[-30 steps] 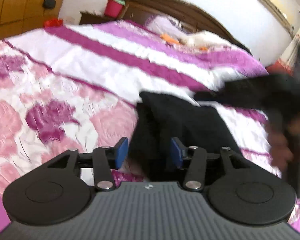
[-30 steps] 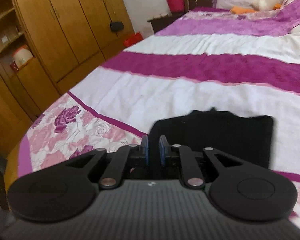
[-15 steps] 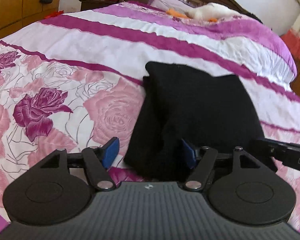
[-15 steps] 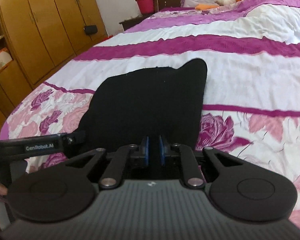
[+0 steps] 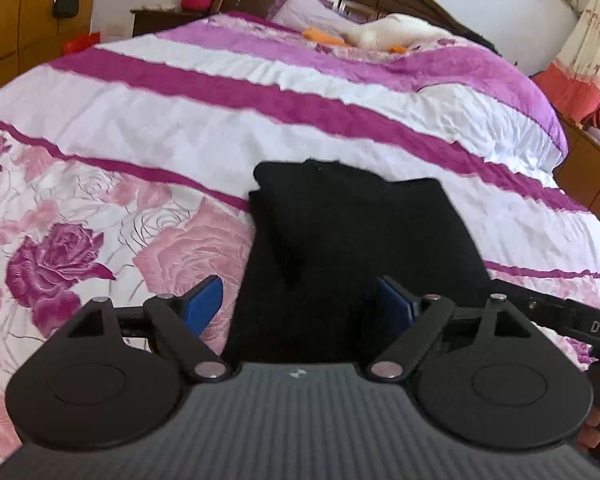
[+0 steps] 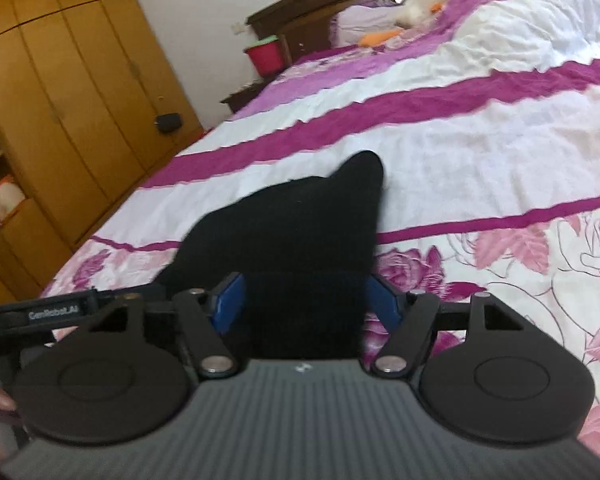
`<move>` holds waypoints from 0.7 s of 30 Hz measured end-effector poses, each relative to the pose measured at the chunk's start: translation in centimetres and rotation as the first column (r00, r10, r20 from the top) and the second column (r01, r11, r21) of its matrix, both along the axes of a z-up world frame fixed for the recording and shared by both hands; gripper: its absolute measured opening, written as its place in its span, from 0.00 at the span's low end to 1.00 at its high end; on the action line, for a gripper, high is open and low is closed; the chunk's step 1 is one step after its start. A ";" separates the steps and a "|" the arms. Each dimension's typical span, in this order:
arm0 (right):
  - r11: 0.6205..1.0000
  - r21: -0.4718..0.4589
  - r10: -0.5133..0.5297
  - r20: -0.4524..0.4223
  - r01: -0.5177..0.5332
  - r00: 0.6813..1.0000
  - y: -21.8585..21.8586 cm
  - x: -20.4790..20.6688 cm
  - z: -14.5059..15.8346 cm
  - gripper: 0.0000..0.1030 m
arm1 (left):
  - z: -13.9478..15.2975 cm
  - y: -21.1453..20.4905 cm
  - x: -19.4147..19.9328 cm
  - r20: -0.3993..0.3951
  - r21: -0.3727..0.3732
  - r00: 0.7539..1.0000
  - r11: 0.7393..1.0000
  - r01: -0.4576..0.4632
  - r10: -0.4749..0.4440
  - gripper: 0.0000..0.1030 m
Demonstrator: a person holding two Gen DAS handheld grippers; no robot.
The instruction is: Fold small clothes
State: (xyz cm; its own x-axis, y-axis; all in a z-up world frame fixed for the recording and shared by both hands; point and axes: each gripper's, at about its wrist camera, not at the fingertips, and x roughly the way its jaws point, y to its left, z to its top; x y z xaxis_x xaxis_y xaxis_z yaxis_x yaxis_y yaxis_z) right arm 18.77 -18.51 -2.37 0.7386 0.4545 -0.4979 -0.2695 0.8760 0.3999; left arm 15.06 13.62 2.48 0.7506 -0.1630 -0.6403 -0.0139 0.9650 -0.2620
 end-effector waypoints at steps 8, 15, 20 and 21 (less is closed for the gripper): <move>0.986 0.162 0.044 -0.116 -0.025 0.992 -0.1 3.5 -4.0 0.71 | -3.6 1.4 3.3 -0.070 -0.168 0.997 0.986 0.020 -0.032 0.87; 0.961 0.275 0.067 -0.113 -0.034 0.991 -0.2 4.7 -5.8 0.71 | -4.7 0.2 5.0 -0.048 -0.189 0.993 0.978 0.093 -0.104 0.90; 0.949 0.314 0.076 -0.106 -0.039 0.991 0.2 5.2 -6.0 0.62 | -5.3 -0.5 5.8 -0.024 -0.236 0.992 0.965 0.116 -0.125 0.86; 0.943 0.330 0.078 -0.111 -0.037 0.991 0.2 5.3 -6.1 0.59 | -5.4 -0.5 5.8 -0.021 -0.252 0.991 0.960 0.122 -0.132 0.77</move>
State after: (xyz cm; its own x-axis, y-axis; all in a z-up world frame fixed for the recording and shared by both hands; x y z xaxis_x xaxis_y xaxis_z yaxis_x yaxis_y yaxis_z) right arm 24.08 -18.34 -8.47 0.6500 0.6471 -0.3985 -0.2475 0.6760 0.6941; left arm 20.88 13.10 -2.87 0.6899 -0.4135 -0.5943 0.0903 0.8636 -0.4960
